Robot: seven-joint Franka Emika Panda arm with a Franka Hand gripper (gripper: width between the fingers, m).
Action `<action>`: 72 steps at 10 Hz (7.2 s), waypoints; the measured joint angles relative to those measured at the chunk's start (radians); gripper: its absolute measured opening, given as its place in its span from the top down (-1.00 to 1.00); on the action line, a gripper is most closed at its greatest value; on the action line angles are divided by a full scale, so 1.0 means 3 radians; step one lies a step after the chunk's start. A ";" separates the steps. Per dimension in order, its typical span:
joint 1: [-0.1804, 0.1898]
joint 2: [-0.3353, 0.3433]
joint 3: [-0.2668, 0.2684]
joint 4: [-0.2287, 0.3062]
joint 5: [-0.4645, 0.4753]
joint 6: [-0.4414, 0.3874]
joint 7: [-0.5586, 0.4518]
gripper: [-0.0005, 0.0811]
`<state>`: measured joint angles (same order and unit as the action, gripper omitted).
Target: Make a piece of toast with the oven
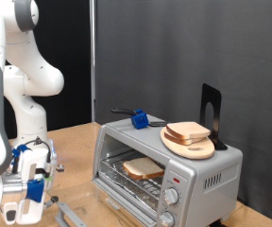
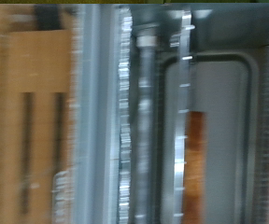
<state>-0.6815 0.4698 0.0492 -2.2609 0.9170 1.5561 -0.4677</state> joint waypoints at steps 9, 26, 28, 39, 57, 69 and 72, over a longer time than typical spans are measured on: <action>-0.0024 -0.0589 0.0120 -0.0256 0.0421 -0.0570 0.0147 -0.68; 0.0059 -0.1314 0.0452 -0.0833 0.0781 -0.0456 0.0473 -0.68; -0.0068 -0.1292 0.0324 -0.0714 0.0706 -0.0576 0.0605 -0.68; -0.0008 -0.0674 0.0441 0.0281 0.0714 -0.0358 0.1081 -0.68; 0.0186 0.0804 0.0517 0.1965 0.0461 -0.0195 0.1273 -0.68; 0.0382 0.1053 0.0558 0.2090 0.0706 0.0222 0.1977 -0.68; 0.0424 0.1285 0.0622 0.2408 0.0810 0.0391 0.1940 -0.68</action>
<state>-0.5543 0.8552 0.2357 -1.5383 1.1600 1.6733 0.1143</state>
